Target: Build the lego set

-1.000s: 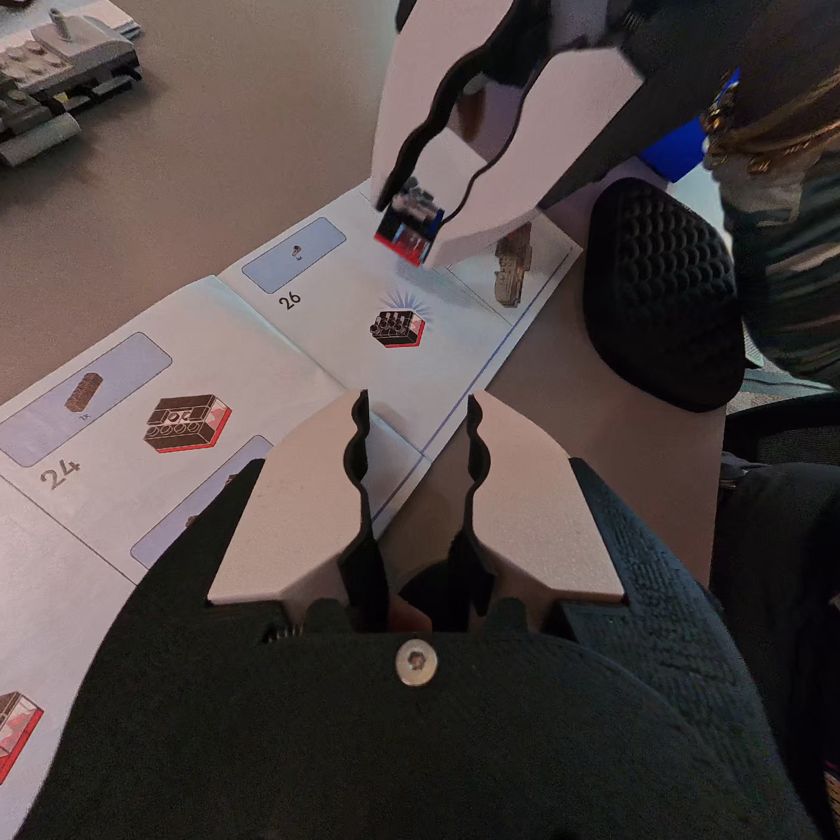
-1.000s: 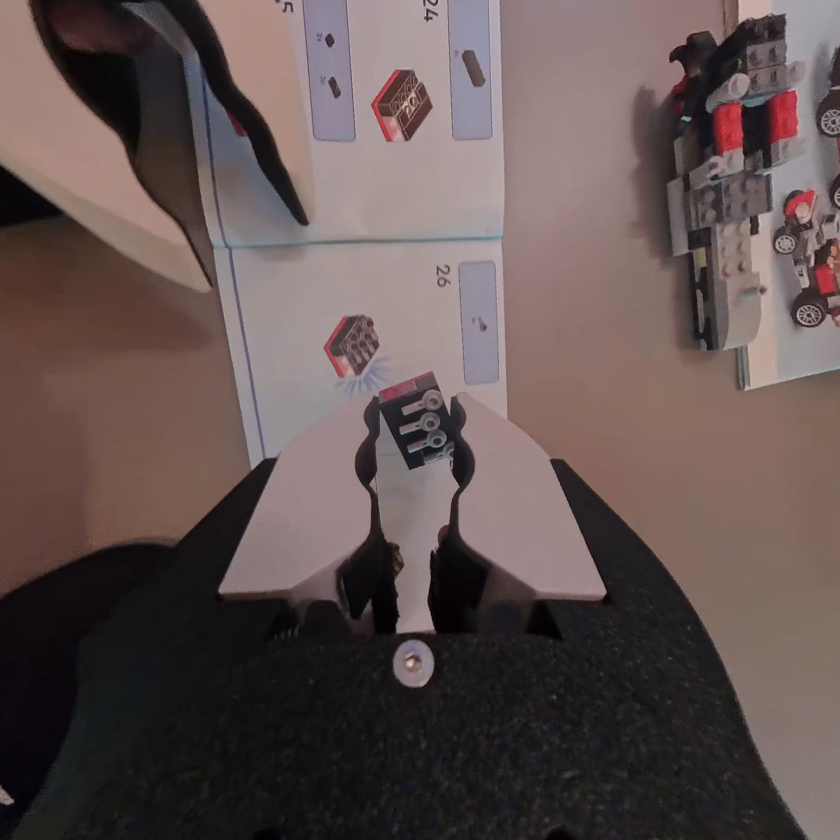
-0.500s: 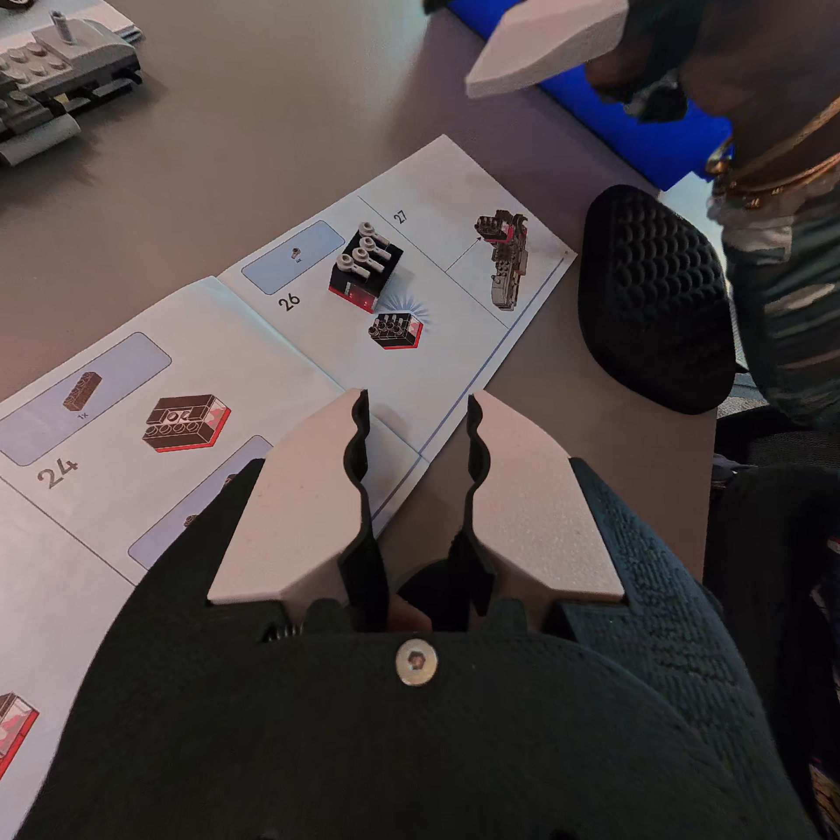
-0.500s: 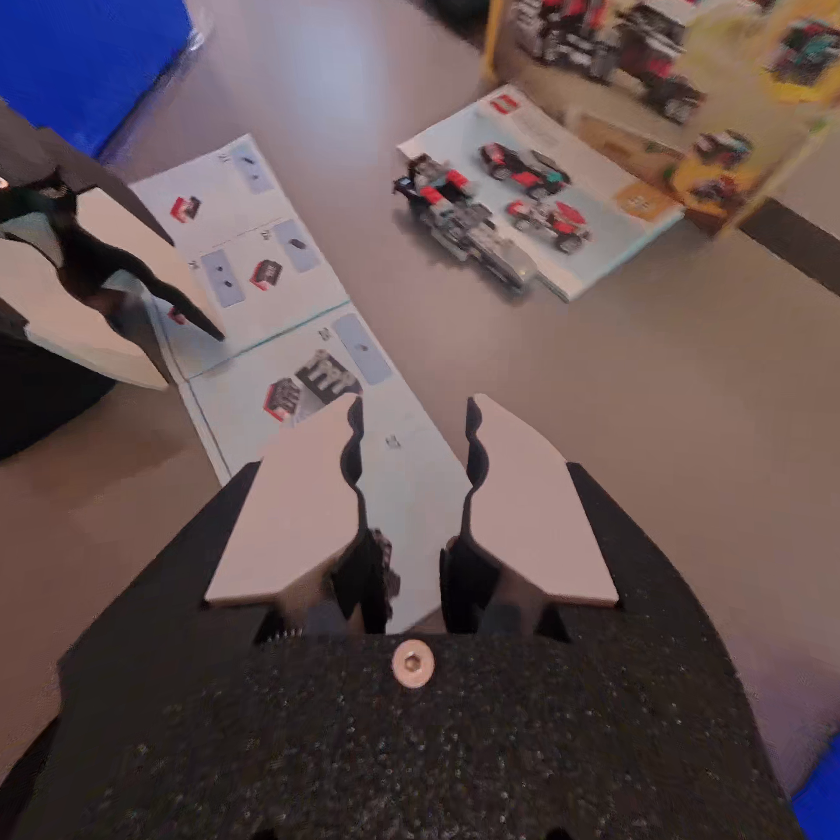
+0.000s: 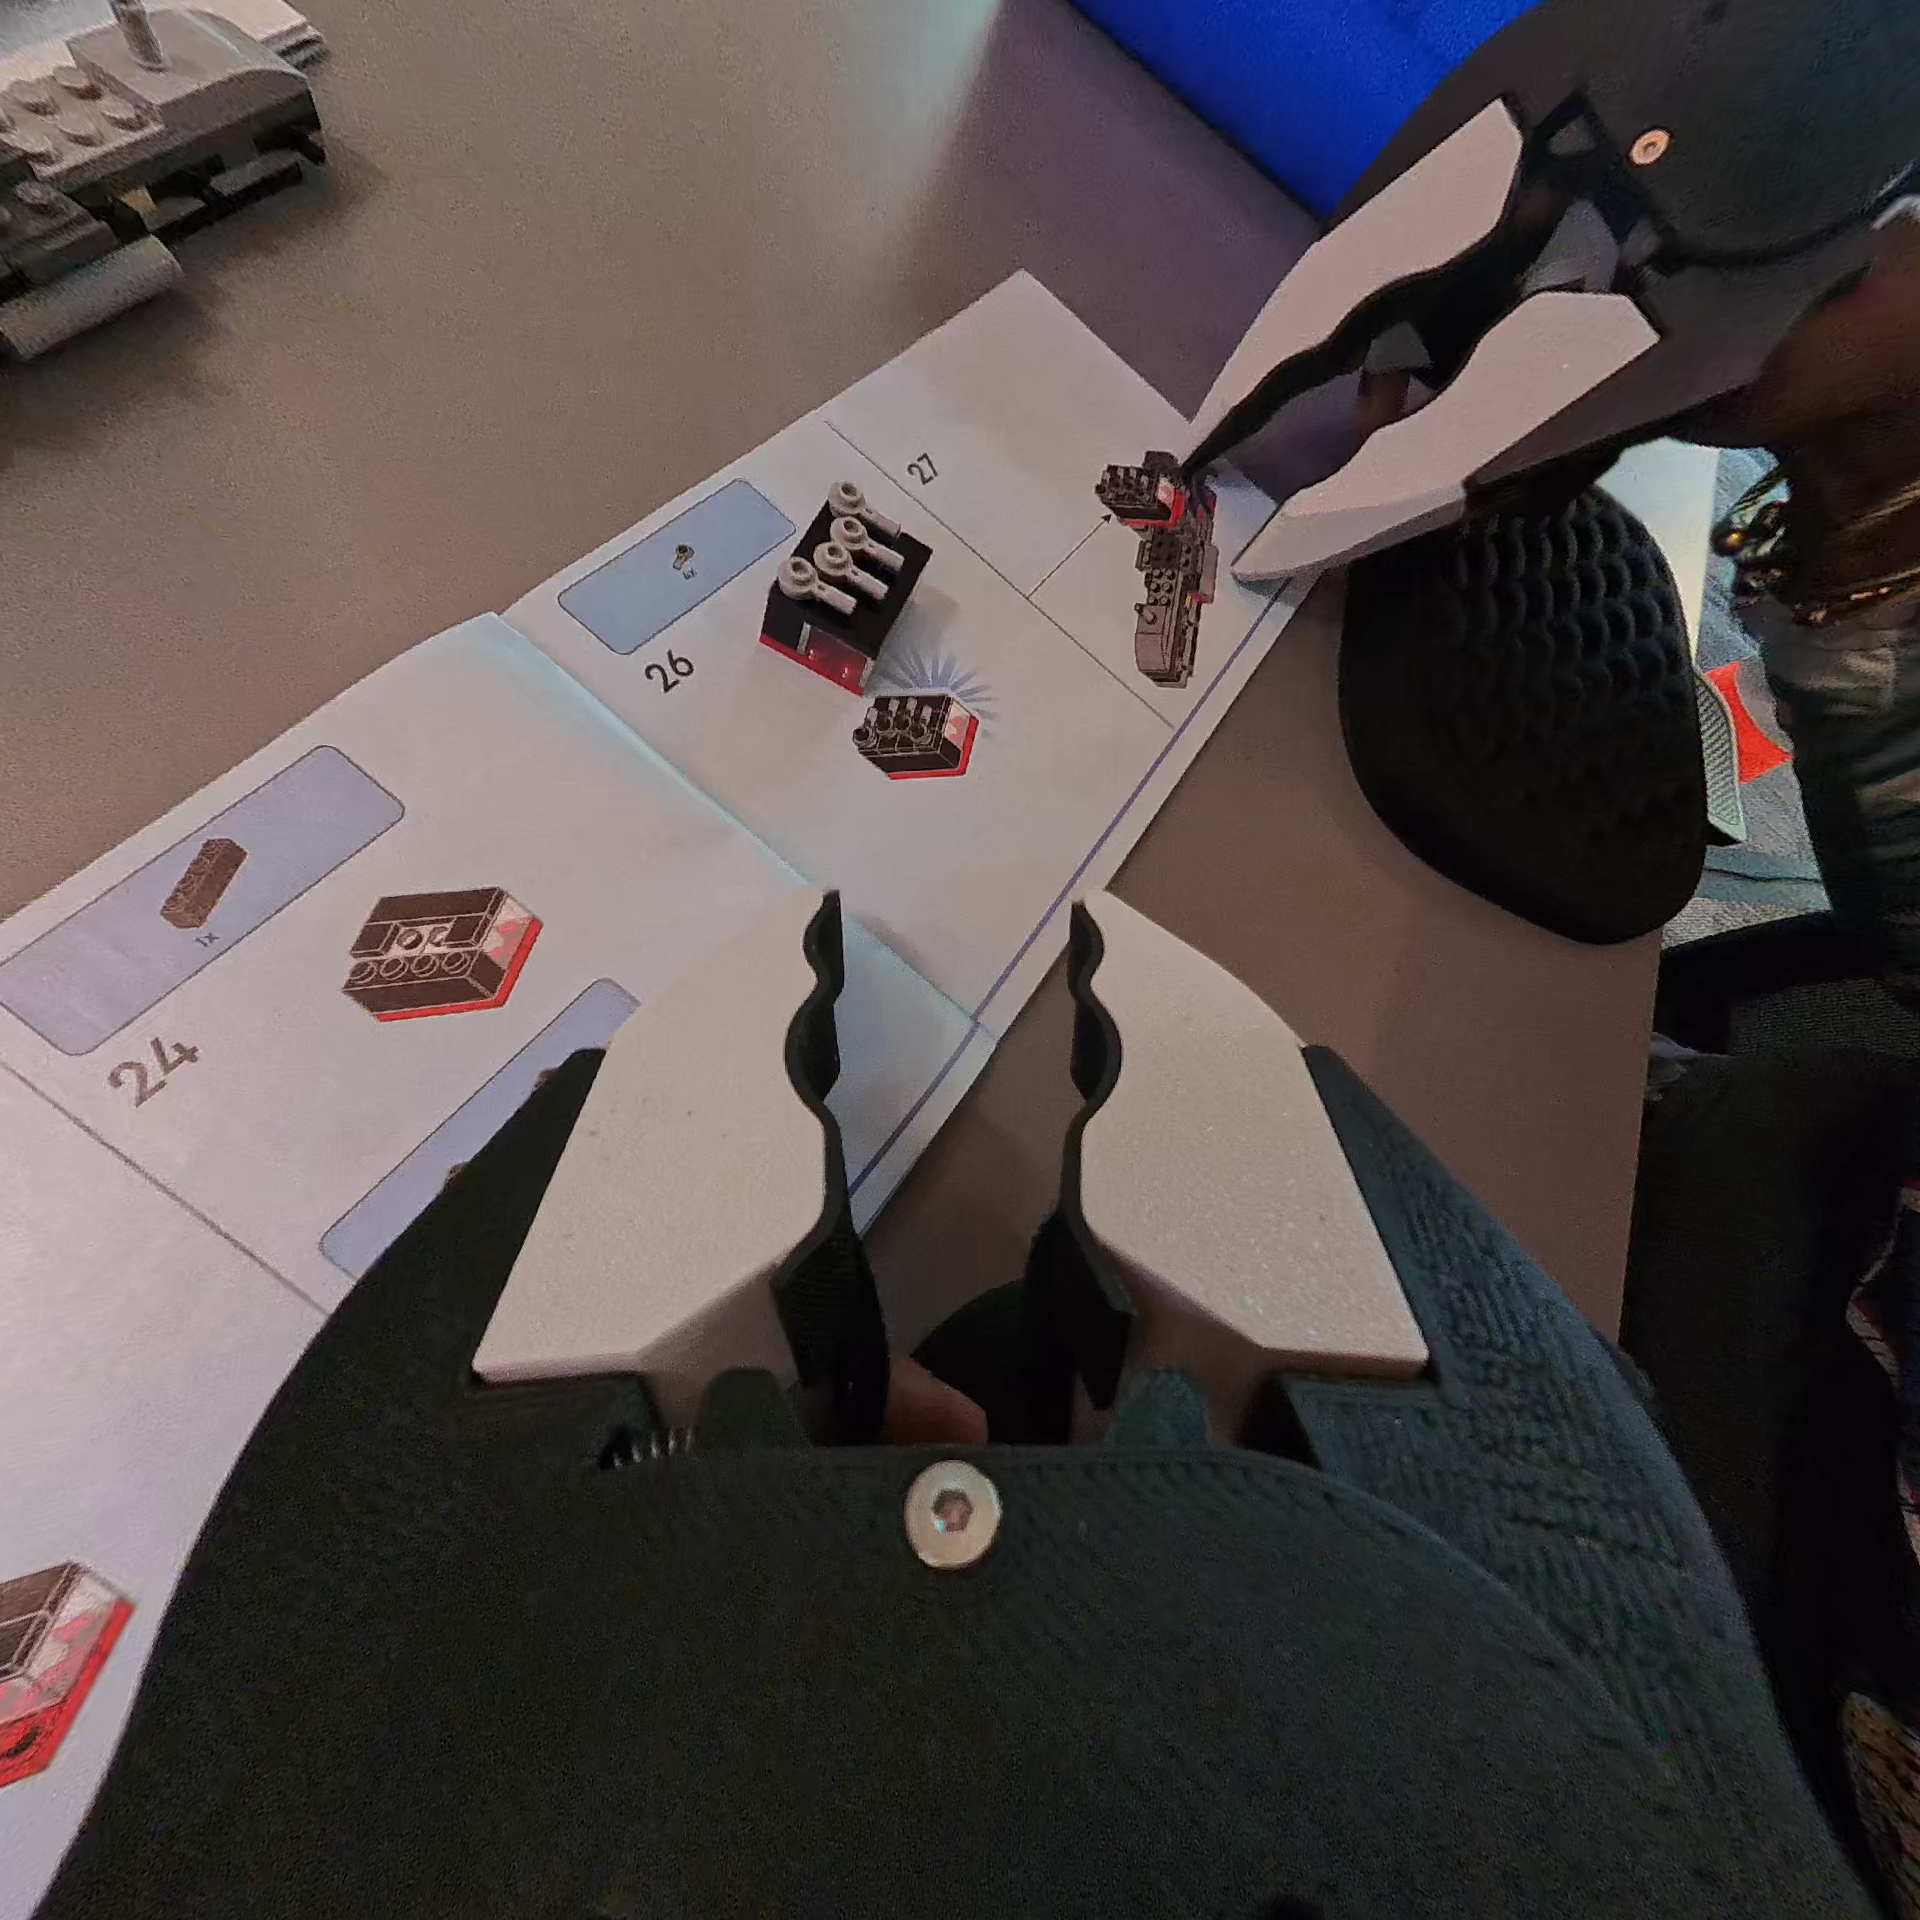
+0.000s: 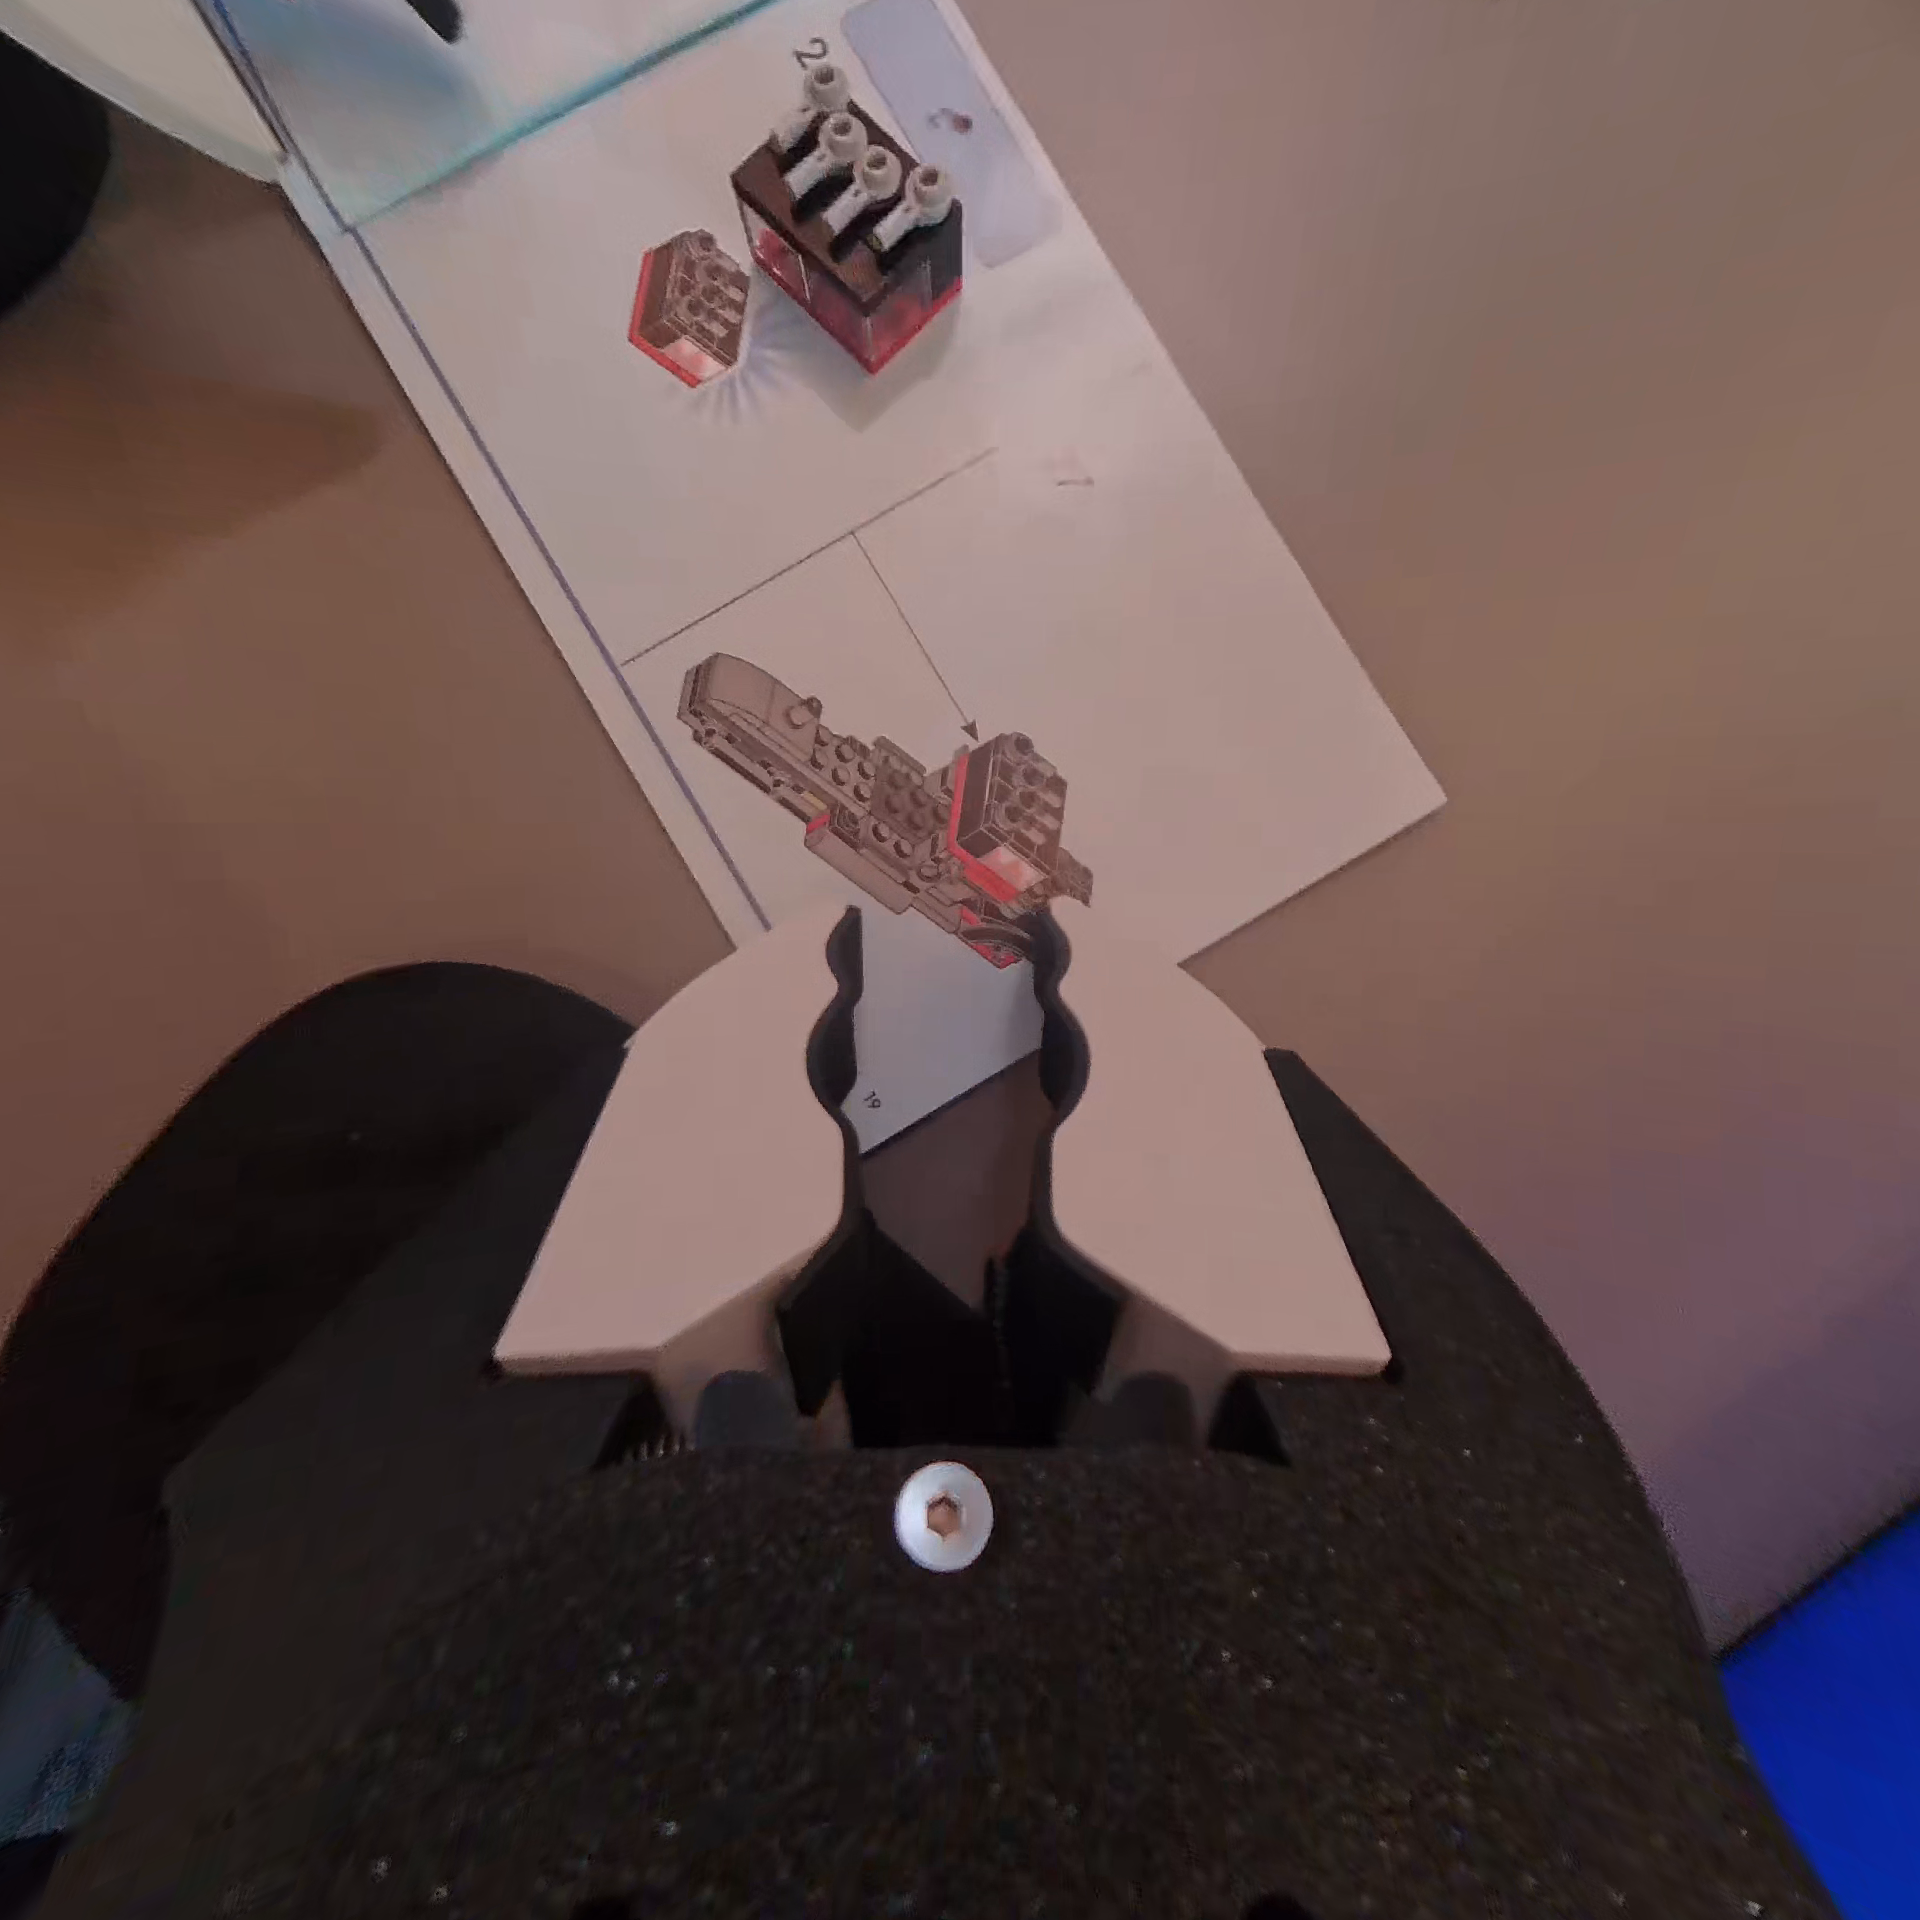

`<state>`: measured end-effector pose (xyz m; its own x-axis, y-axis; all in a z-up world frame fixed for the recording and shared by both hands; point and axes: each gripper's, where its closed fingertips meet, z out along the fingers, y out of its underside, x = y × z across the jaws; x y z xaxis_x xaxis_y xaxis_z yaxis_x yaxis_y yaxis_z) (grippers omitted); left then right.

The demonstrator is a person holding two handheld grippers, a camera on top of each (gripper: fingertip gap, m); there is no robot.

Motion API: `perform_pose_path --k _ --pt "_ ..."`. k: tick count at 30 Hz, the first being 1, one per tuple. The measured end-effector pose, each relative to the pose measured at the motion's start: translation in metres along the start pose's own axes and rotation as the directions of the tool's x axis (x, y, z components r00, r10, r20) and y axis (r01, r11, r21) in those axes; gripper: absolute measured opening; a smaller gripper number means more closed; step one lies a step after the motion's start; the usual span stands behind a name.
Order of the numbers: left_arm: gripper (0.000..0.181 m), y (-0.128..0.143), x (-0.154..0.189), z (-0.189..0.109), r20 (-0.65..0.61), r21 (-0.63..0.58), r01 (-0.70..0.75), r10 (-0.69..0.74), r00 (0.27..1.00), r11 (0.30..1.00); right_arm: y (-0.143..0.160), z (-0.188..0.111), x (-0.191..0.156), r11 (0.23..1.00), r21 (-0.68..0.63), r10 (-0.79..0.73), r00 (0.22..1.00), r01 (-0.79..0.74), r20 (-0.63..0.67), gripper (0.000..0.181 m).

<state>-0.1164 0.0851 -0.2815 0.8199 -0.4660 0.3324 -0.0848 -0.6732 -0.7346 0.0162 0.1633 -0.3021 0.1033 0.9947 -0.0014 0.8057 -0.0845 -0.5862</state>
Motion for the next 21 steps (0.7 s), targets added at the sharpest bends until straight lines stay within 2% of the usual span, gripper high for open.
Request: perform_pose_path --k 3,5,8,11,13,17,21 --pt "0.041 0.0 0.0 0.0 -0.003 0.003 0.002 -0.002 1.0 1.0 0.002 -0.001 0.005 0.999 -0.024 -0.02 1.0 0.021 0.023 0.032" --pt "0.042 0.0 0.0 0.0 -0.005 -0.006 0.006 -0.006 1.0 1.0 -0.005 -0.003 0.006 0.997 -0.051 -0.05 0.998 0.052 0.038 0.045" --pt "0.042 0.002 0.0 0.002 -0.018 -0.023 0.023 -0.024 1.0 0.999 -0.06 -0.007 0.013 0.979 0.104 -0.182 0.983 0.178 0.033 0.066" --pt "0.042 0.0 0.001 0.0 -0.047 -0.005 0.04 -0.041 0.998 0.999 -0.135 0.0 0.02 0.894 0.307 -0.359 0.931 0.325 0.063 0.069" --pt "0.042 -0.003 0.003 -0.003 -0.069 0.025 0.052 -0.05 0.996 0.998 -0.165 0.024 0.03 0.877 0.292 -0.435 0.889 0.382 0.144 0.076" --pt "0.042 -0.009 0.004 -0.009 -0.105 0.078 0.078 -0.07 0.992 0.994 -0.206 0.085 0.06 0.823 0.245 -0.558 0.809 0.512 0.185 0.072" --pt "0.042 -0.011 0.004 -0.01 -0.124 0.092 0.092 -0.08 0.989 0.991 -0.212 0.121 0.063 0.819 0.188 -0.574 0.769 0.542 0.282 0.065"
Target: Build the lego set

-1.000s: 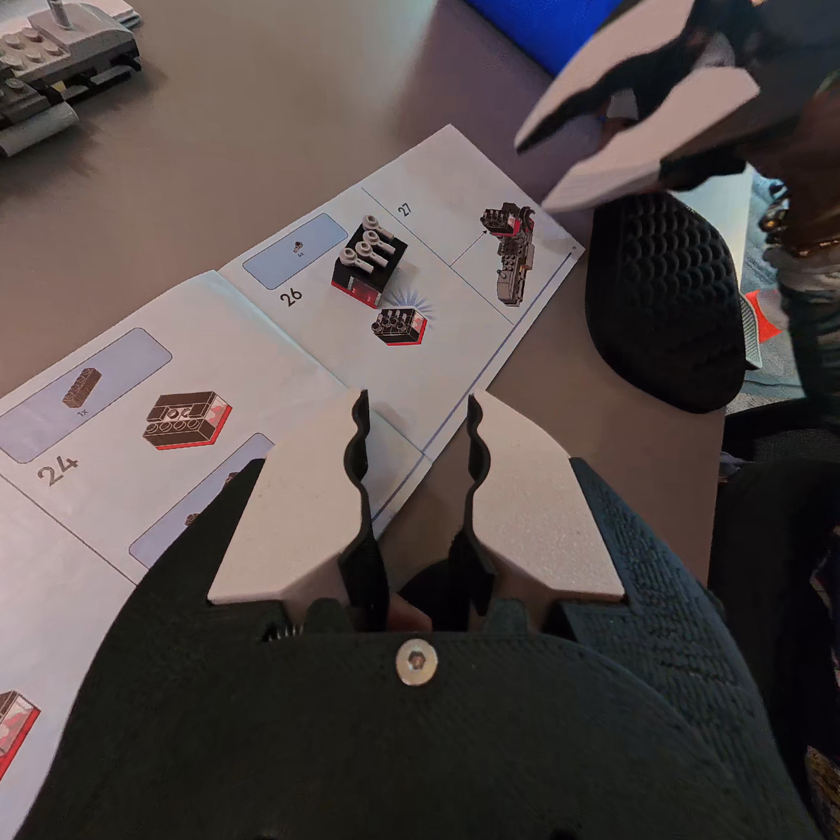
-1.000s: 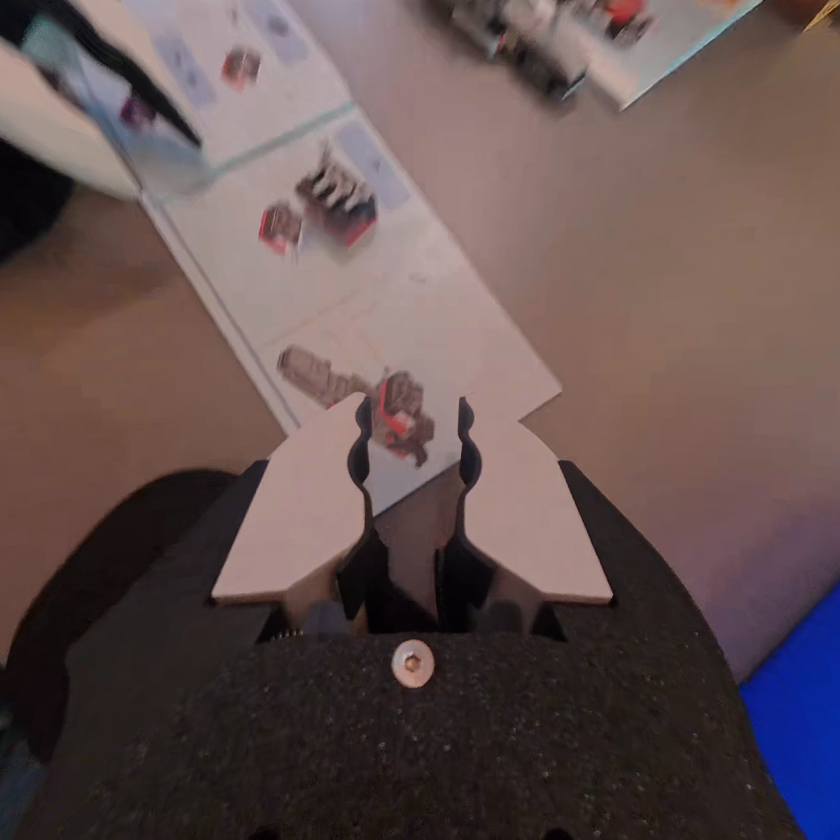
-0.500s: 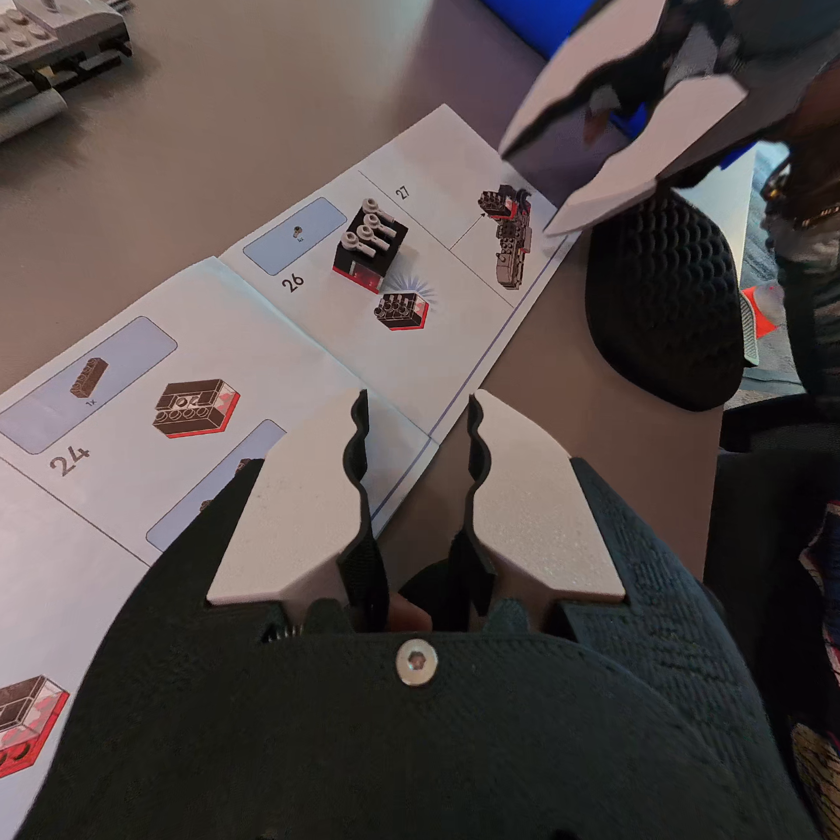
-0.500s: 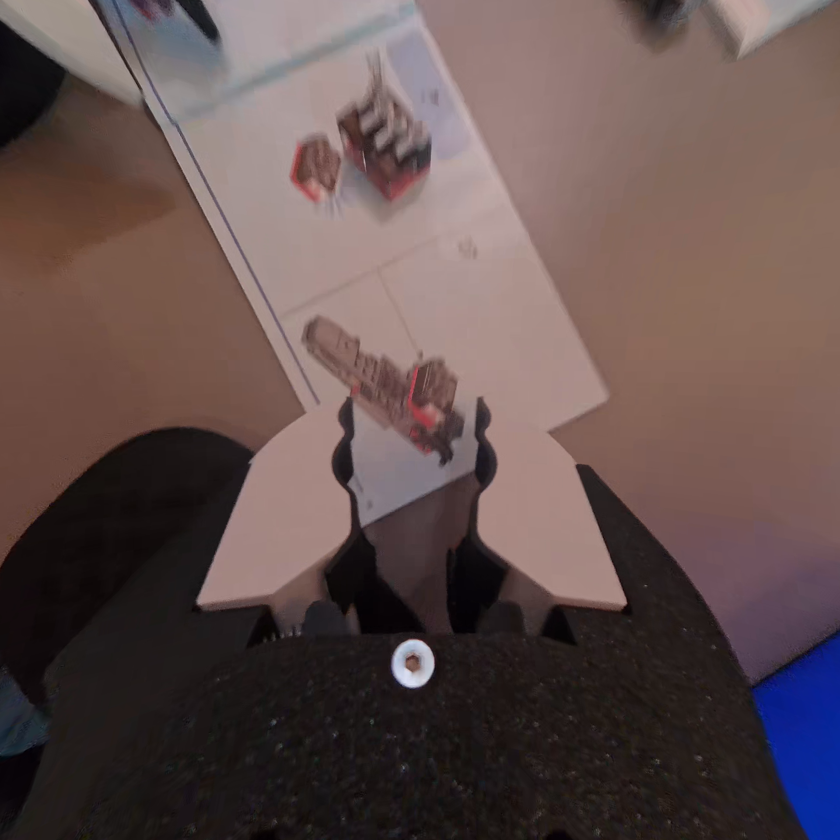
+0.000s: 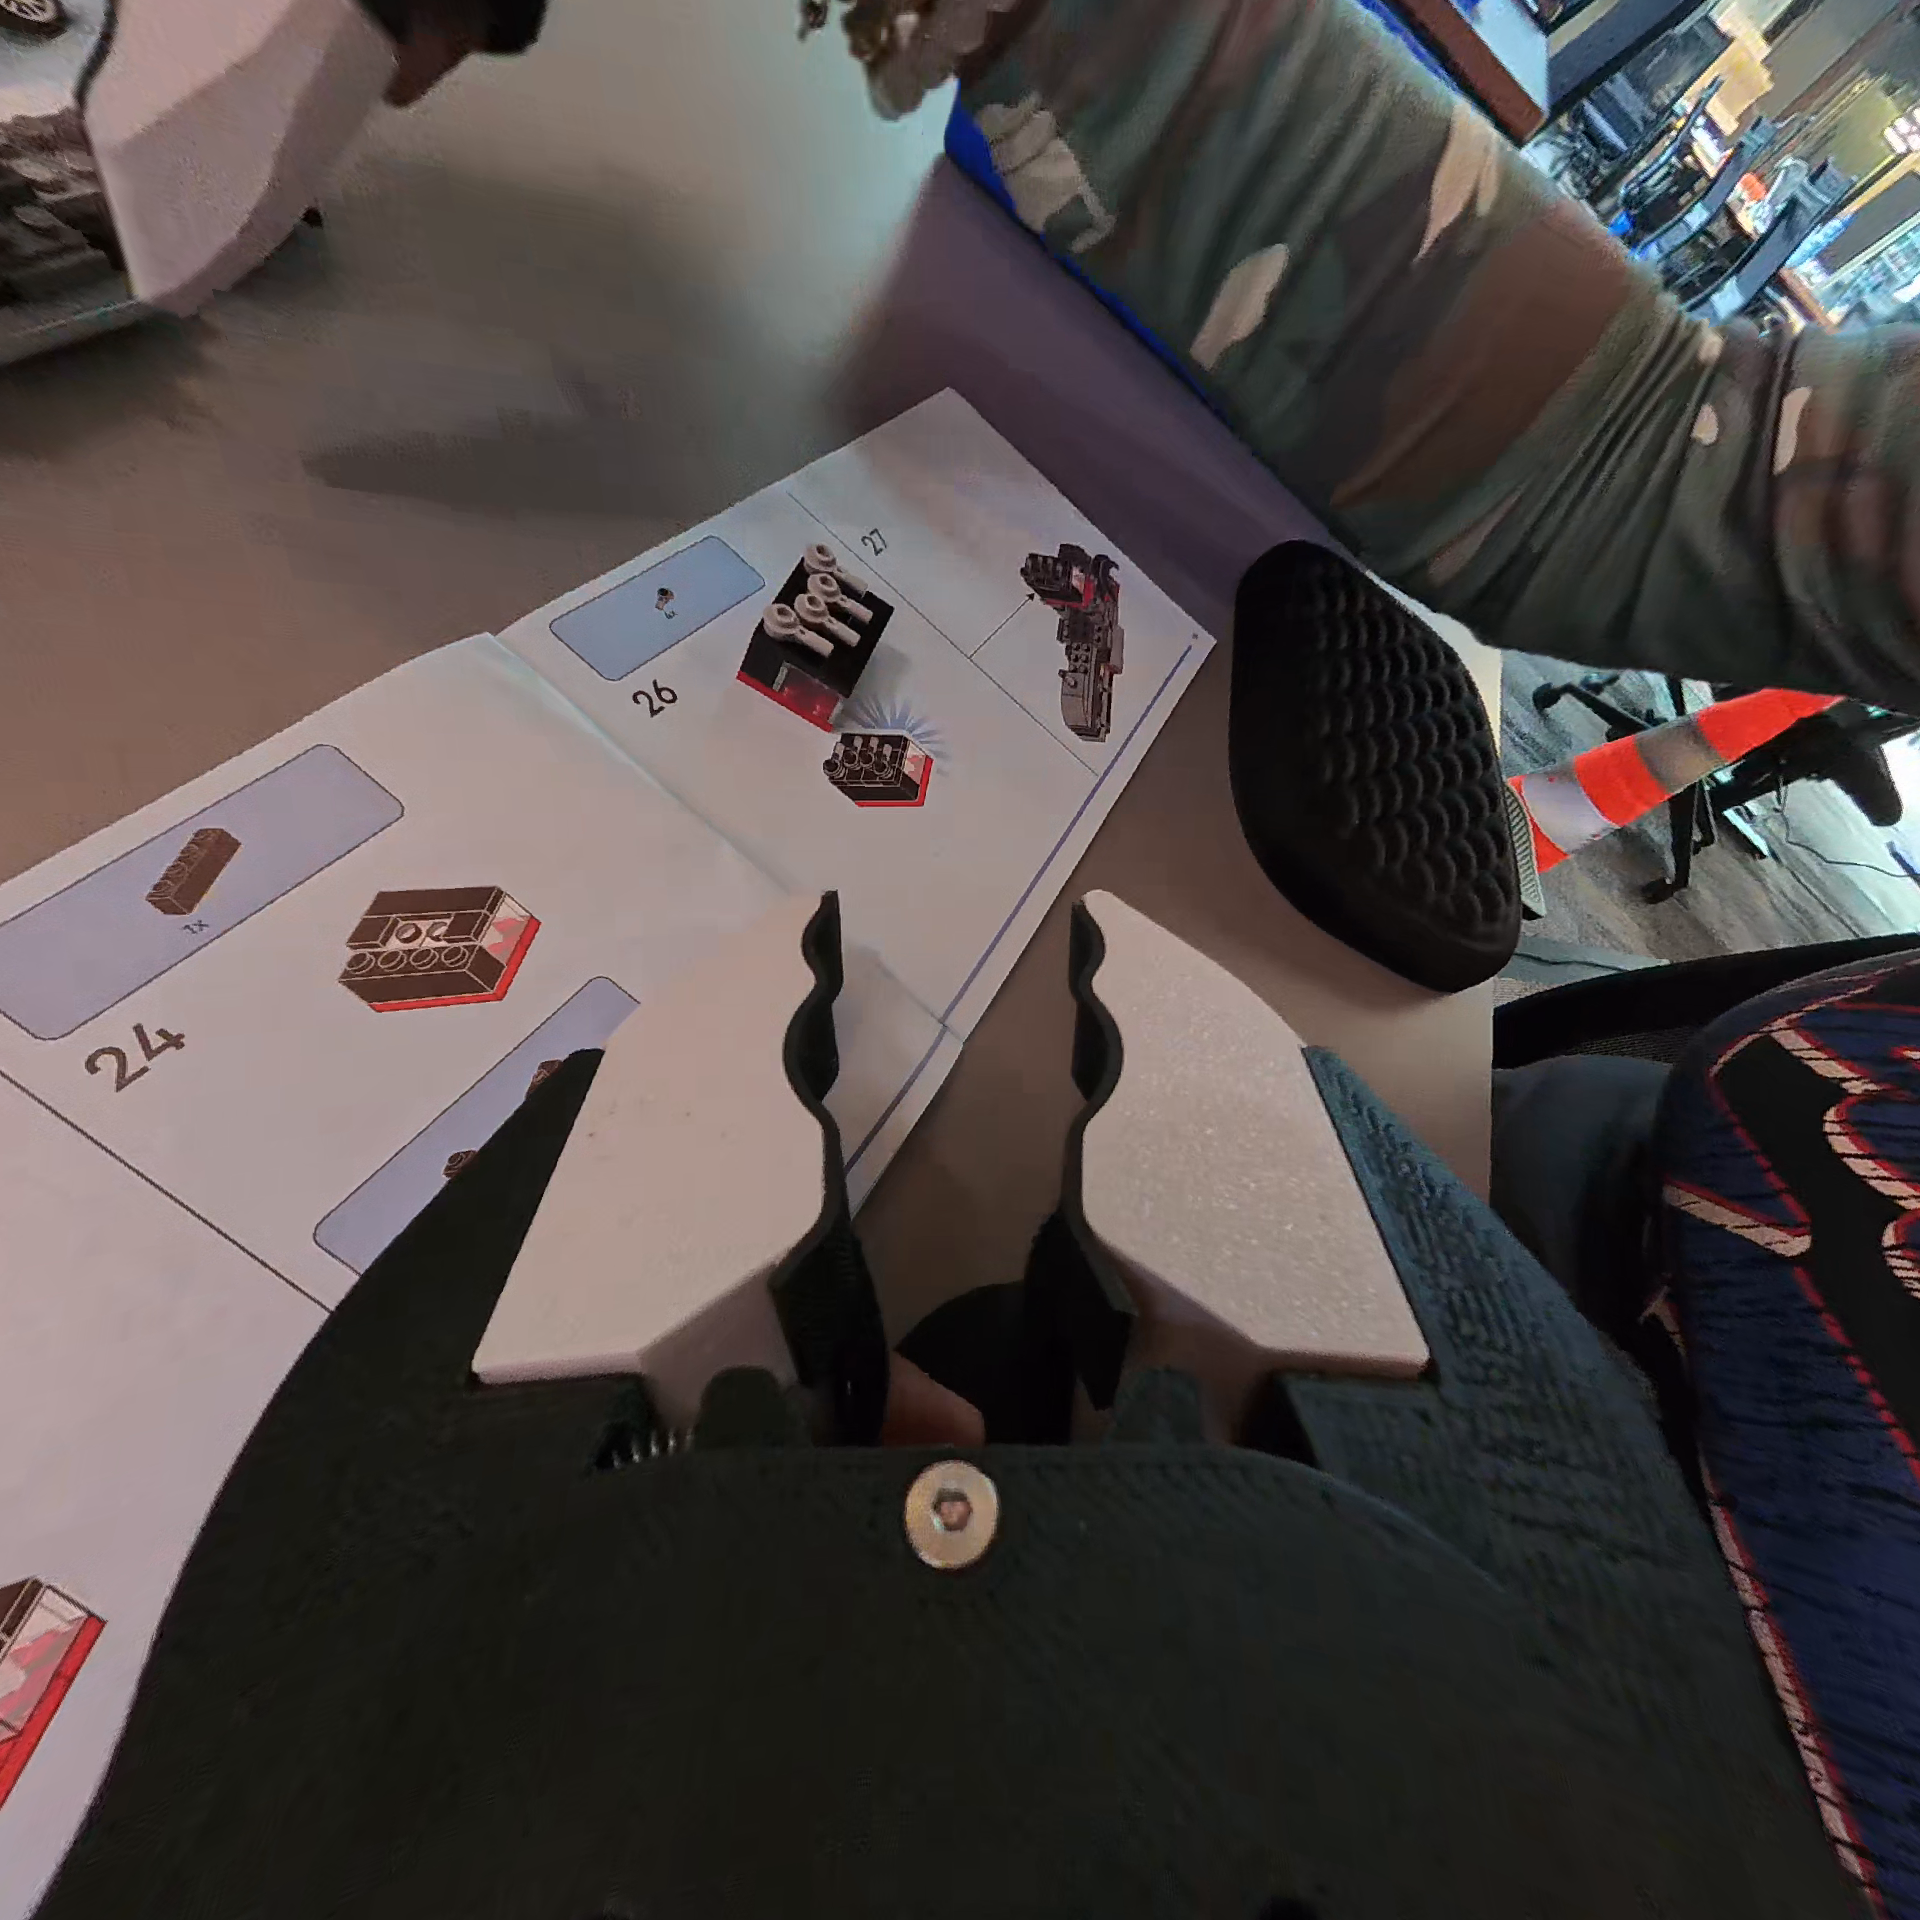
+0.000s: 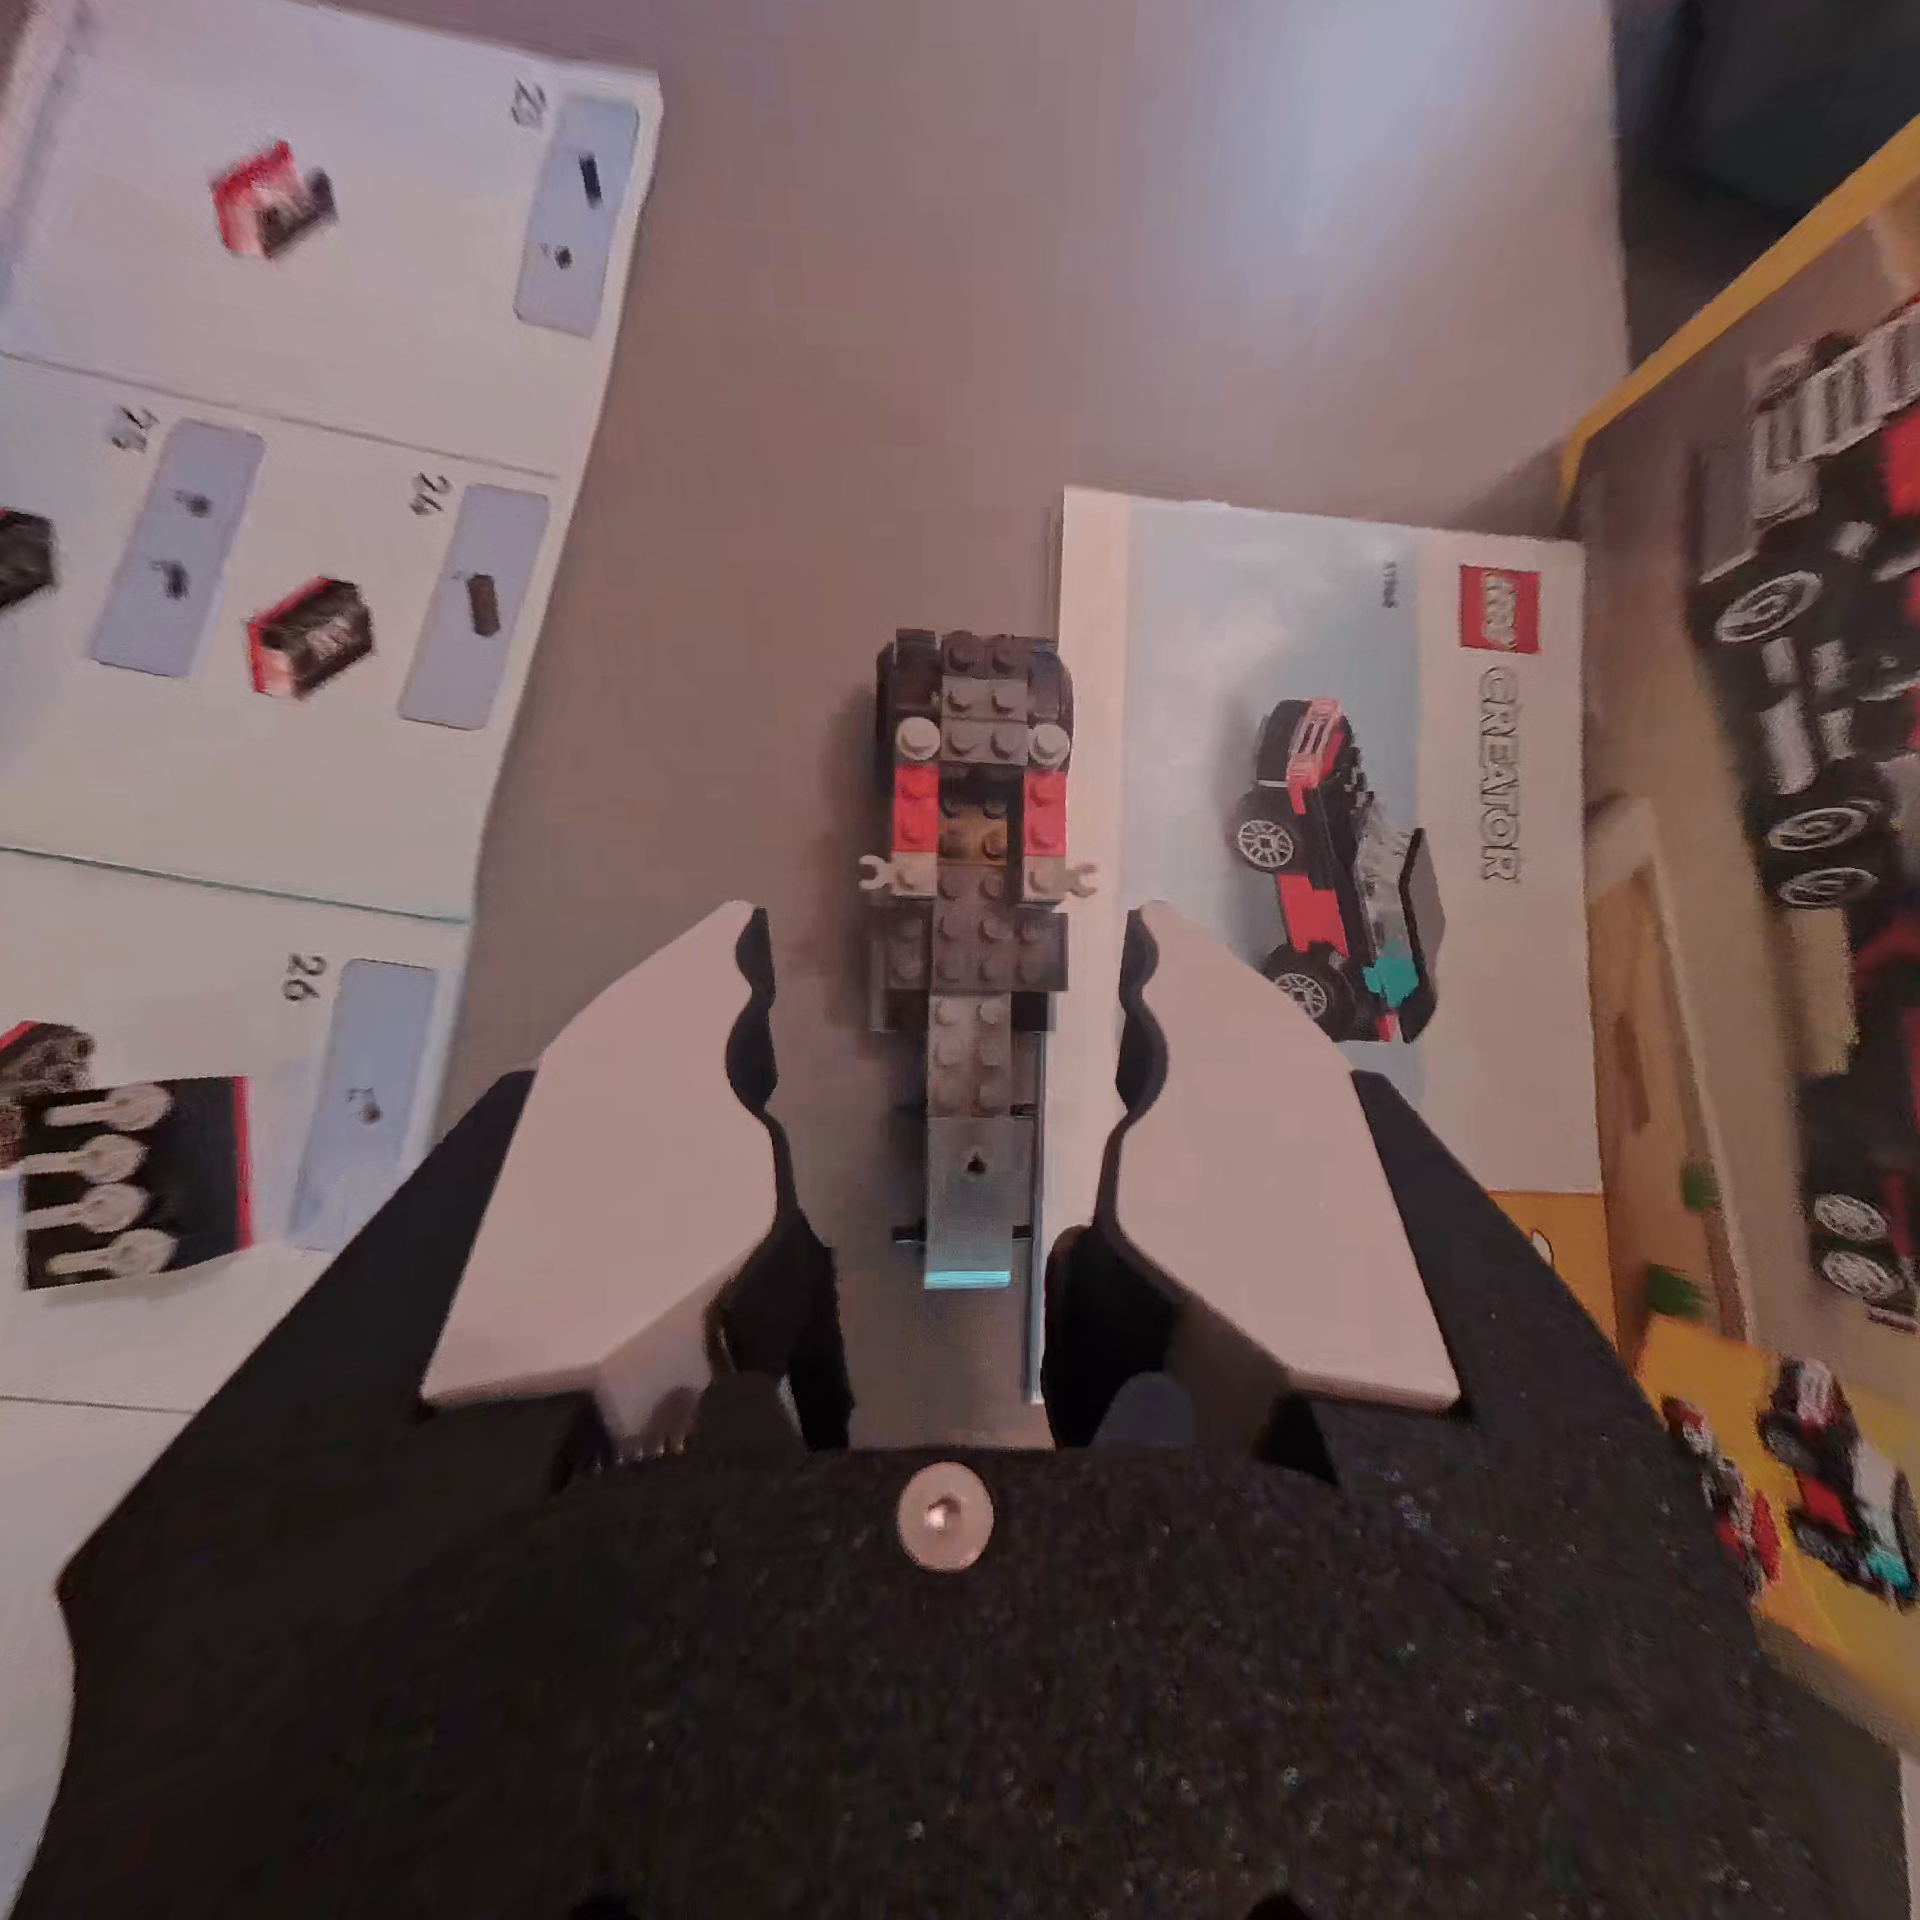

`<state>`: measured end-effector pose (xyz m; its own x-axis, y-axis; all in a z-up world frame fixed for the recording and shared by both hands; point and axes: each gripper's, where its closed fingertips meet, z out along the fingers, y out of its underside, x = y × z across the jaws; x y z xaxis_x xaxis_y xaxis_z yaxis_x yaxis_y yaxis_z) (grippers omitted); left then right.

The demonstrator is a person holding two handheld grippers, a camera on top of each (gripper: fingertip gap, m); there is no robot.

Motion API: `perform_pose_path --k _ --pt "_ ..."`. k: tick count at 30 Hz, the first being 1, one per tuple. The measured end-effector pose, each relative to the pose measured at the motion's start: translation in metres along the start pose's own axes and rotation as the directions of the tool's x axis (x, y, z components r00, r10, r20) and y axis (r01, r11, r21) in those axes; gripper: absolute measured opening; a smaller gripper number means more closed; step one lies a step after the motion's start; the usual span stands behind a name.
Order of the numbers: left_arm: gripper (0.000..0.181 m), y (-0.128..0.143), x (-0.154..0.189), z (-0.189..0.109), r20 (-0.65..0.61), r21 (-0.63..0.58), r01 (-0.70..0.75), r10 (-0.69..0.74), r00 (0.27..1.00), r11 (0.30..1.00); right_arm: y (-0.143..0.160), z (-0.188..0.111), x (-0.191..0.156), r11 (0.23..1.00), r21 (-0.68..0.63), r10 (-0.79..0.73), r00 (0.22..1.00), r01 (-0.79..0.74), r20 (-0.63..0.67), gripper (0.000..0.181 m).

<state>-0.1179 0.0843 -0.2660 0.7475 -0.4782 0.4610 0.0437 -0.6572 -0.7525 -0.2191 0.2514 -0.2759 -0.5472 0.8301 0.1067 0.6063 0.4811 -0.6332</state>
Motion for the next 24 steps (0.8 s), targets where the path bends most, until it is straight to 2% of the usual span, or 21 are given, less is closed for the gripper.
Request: perform_pose_path --k 3,5,7,10,13,19,21,24 --pt "0.042 0.0 0.001 0.0 -0.007 0.003 0.003 -0.003 1.0 1.0 0.014 0.017 0.002 0.995 -0.095 -0.009 1.0 0.012 0.027 0.06" --pt "0.042 0.0 0.001 0.0 -0.01 0.005 0.004 -0.004 1.0 1.0 0.013 0.021 0.0 0.997 -0.08 -0.003 0.999 0.007 0.052 0.043" --pt "0.042 -0.001 0.001 -0.001 -0.013 0.008 0.005 -0.005 1.0 1.0 0.012 0.022 -0.001 0.997 -0.078 -0.013 0.999 0.017 0.042 0.043" --pt "0.042 -0.001 0.001 -0.001 -0.018 0.013 0.012 -0.011 1.0 1.0 0.008 0.014 -0.005 0.999 -0.049 -0.016 1.0 0.017 0.008 0.043" --pt "0.042 -0.003 0.001 -0.003 -0.029 0.027 0.019 -0.018 0.999 0.999 -0.004 -0.012 -0.02 1.0 0.005 0.003 0.999 -0.003 -0.041 0.043" --pt "0.042 -0.009 0.004 -0.008 -0.066 0.076 0.04 -0.036 0.997 0.996 -0.031 -0.072 -0.094 0.988 0.15 0.044 0.992 -0.027 -0.114 0.043" --pt "0.042 -0.012 0.005 -0.012 -0.078 0.106 0.049 -0.04 0.996 0.993 -0.03 -0.083 -0.126 0.98 0.194 0.069 0.99 -0.043 -0.127 0.043" --pt "0.042 -0.016 0.0 -0.015 -0.045 0.142 0.064 -0.058 0.997 0.988 -0.017 -0.085 -0.171 0.972 0.221 0.11 0.984 -0.077 -0.14 0.043"
